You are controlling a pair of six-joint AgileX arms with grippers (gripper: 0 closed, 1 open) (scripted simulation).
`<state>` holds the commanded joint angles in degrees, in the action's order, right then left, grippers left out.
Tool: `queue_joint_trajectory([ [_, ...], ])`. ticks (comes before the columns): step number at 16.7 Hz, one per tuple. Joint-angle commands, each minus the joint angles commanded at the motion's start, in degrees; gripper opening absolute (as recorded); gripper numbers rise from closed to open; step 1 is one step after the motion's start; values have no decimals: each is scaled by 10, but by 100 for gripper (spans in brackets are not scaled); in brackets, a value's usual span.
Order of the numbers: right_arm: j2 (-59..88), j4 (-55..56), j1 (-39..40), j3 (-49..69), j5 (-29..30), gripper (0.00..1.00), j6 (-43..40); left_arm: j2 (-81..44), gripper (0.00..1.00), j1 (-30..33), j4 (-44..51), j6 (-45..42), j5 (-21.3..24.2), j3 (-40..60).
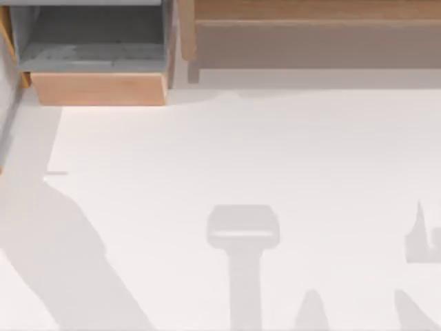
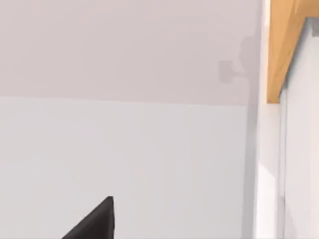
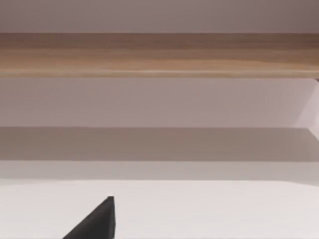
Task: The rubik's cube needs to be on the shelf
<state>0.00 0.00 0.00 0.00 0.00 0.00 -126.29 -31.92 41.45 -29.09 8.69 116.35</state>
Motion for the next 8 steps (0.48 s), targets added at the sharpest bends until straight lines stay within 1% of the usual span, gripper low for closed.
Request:
queue_joint_trajectory([
  [4, 0, 0, 0, 0, 0, 100, 0, -59, 100, 69, 189, 98, -35, 111],
  [8, 0, 0, 0, 0, 0, 100, 0, -106, 100, 115, 311, 162, -56, 177],
])
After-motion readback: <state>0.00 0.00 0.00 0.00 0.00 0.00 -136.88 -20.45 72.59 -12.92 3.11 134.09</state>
